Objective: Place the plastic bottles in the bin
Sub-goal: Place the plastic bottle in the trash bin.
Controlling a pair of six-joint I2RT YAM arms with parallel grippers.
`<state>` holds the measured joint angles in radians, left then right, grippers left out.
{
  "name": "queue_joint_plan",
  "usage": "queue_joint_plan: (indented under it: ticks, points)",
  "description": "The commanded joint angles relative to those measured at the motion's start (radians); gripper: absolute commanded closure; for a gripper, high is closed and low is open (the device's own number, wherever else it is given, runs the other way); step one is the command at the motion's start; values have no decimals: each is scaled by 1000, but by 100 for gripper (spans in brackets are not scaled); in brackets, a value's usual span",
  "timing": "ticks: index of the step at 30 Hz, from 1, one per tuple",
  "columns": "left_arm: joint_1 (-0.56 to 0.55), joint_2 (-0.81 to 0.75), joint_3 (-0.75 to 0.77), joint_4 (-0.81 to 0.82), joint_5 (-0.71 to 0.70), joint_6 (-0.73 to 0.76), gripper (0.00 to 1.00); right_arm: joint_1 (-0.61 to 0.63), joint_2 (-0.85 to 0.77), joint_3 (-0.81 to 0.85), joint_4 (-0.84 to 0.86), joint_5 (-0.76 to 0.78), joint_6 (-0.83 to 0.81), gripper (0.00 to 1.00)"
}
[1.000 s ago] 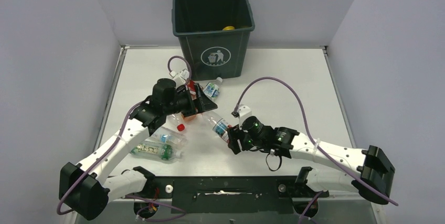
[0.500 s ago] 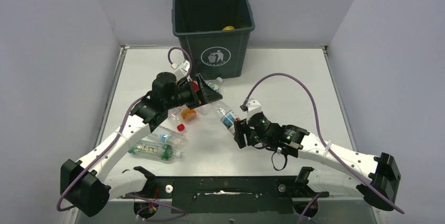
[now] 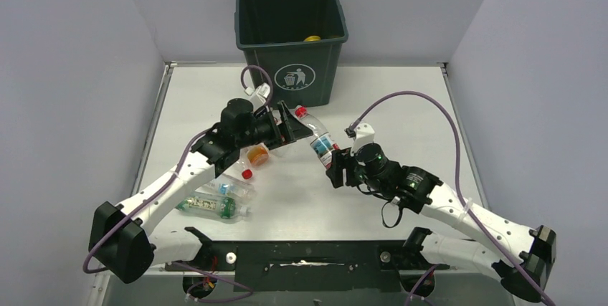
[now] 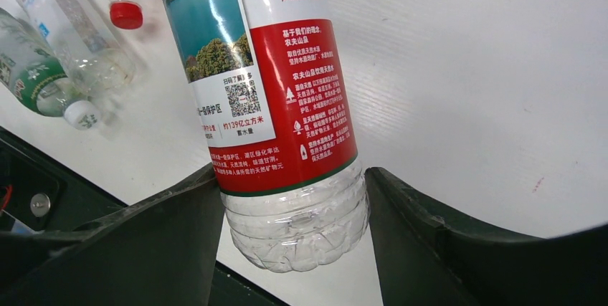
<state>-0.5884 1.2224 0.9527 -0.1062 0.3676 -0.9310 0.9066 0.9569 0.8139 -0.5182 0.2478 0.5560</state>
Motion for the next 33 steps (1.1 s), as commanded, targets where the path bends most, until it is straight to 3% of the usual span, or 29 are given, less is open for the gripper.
queue_joint_plan:
  ticks: [1,23,33]
  points:
    - [-33,31,33,112,-19,-20,16,-16,-67,43,39,12,-7,43]
    - [-190,164,68,279,-99,-84,17,-21,-117,21,80,-30,-6,43]
    - [-199,205,109,278,-81,-70,46,-22,-138,16,65,-23,1,43]
